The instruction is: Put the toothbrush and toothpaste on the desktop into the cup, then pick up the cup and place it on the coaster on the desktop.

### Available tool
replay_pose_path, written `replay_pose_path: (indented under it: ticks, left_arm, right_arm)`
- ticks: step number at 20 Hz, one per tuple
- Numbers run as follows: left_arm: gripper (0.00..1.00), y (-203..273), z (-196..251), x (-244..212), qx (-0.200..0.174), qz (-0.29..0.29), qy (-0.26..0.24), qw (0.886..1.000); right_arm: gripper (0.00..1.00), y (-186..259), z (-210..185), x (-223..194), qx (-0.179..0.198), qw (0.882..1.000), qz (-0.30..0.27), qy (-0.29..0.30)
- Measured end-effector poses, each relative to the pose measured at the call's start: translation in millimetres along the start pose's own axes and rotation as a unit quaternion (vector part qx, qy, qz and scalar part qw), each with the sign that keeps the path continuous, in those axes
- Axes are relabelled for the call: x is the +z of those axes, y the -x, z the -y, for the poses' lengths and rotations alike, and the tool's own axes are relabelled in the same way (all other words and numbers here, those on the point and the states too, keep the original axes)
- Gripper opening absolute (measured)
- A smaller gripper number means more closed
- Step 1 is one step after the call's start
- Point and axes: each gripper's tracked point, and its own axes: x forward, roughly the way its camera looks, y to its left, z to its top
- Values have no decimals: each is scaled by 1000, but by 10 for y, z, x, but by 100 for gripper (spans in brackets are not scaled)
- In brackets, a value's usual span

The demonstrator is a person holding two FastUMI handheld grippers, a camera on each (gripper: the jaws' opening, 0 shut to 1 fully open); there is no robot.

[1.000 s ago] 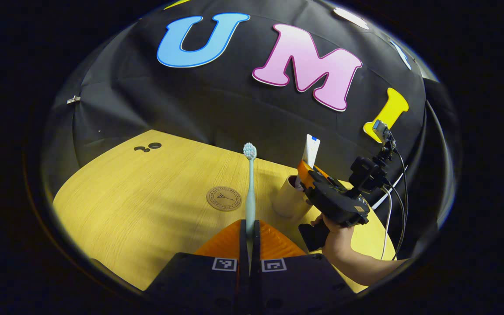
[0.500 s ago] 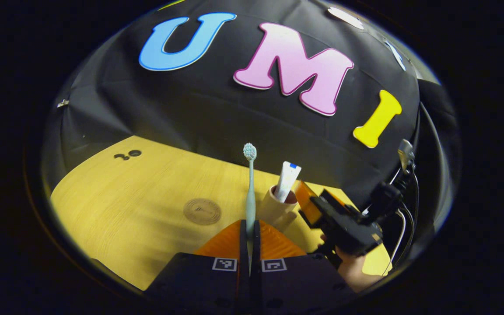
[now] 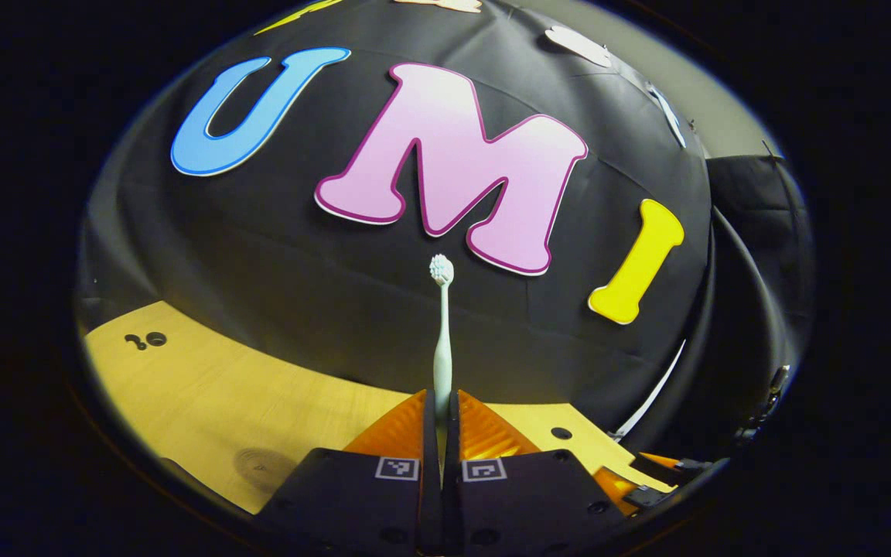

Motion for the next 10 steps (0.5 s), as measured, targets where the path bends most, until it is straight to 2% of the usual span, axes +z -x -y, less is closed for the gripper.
replay_pose_path:
  ticks: [5,10]
  left_arm:
    - [6,-324,9,-348,7,30,-68,997]
    - [7,-377,-29,-726,26,10,-113,993]
  right_arm:
    - [98,63,185,-215,-8,1000,-28,-2]
    - [98,75,58,-237,9,999,-30,-6]
